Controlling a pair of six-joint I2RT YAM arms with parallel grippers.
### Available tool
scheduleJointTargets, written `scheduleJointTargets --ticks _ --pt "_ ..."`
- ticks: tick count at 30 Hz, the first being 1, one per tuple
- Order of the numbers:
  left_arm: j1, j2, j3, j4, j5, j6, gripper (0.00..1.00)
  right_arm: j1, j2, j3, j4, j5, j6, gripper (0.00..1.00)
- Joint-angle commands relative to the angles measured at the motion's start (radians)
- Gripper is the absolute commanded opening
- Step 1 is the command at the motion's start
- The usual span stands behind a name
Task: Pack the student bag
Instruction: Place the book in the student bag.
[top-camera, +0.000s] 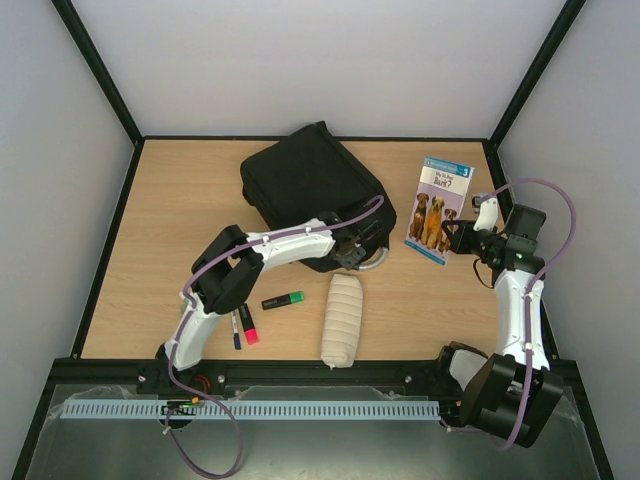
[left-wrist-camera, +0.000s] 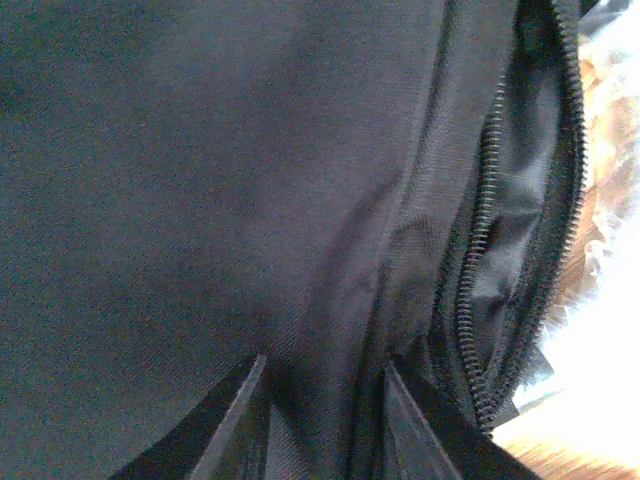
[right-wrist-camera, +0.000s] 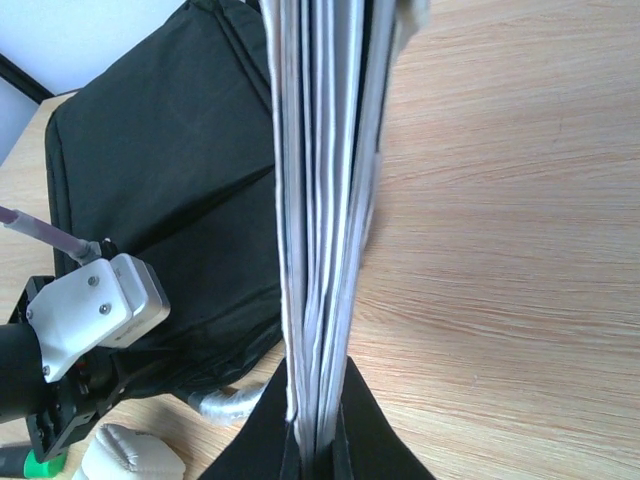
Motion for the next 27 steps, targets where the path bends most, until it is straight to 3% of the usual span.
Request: scheduleJointTargets --ticks 1,4,9,14,20,27 --pt "0.007 0.031 0.02 -0.021 -0.069 -0.012 0.23 -0.009 -0.01 0.007 -0.017 -0.04 -0.015 0.01" --pt "0.007 0.006 0.026 -0.038 -0.083 -0.025 0.12 -0.012 -0.011 0.006 -0.018 -0.044 -0.014 0.01" --pt "0.007 -0.098 0.037 -0.057 -0.134 -0.021 0.03 -0.012 -0.036 0.004 -0.011 -0.067 0.034 0.01" --pt "0.017 -0.195 0.041 -0.044 -0.21 -0.002 0.02 0.053 -0.153 0.116 -0.084 -0.059 0.112 0.01" --pt "0.043 -0.299 -0.025 0.042 -0.3 0.023 0.03 0.069 -0.069 0.364 -0.407 -0.238 0.102 0.01" --pt "0.116 -0.379 -0.093 0.126 -0.229 0.022 0.02 0.132 0.029 0.371 -0.729 -0.393 -0.009 0.01"
